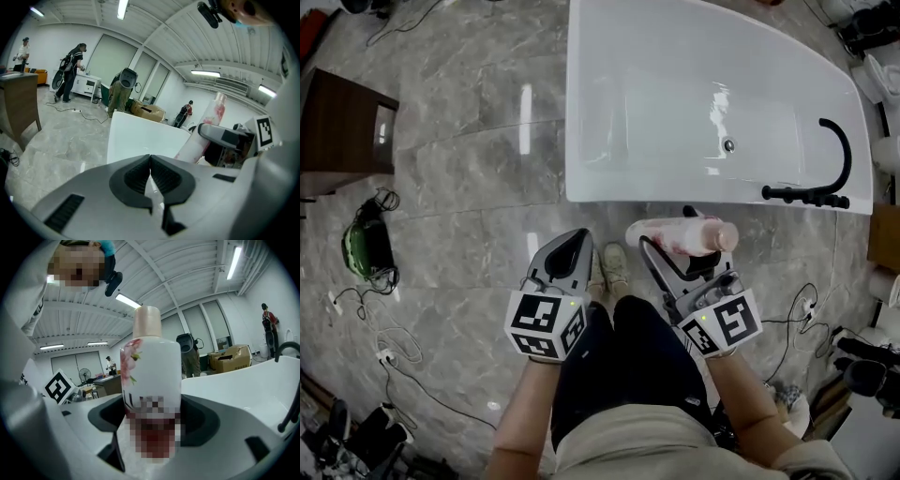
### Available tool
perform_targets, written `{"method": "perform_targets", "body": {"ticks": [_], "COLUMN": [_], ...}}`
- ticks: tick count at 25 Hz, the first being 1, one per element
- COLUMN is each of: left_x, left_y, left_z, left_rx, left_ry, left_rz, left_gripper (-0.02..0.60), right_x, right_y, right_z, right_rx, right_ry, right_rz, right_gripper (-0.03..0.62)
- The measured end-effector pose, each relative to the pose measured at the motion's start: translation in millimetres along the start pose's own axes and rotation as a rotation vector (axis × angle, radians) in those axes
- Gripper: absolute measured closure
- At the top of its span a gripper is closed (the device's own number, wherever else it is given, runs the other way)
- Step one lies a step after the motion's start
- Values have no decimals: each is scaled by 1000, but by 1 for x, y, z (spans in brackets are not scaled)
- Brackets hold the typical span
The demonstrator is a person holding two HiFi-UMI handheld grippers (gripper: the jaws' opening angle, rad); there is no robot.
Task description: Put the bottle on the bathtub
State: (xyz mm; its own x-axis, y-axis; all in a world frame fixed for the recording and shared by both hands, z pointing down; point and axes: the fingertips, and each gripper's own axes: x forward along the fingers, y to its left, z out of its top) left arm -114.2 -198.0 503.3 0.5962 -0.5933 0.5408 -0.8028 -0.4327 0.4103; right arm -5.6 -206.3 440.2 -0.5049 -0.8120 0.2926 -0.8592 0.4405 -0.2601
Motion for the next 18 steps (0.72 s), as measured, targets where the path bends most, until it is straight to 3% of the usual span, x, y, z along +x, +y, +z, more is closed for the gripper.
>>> {"method": "perform_targets", "body": {"ticks": [18], "left_x": [67], "left_y": [36], "left_z": [-87], "left_rx": [-72], "left_ry": [50], "left_rz": [55], "left_gripper": [574], "right_x": [44], "right_y": [-32], "right_z": [-121], "right_rx": [-19], "right_ry": [126], "right_rz": [40], "right_gripper": [260]}}
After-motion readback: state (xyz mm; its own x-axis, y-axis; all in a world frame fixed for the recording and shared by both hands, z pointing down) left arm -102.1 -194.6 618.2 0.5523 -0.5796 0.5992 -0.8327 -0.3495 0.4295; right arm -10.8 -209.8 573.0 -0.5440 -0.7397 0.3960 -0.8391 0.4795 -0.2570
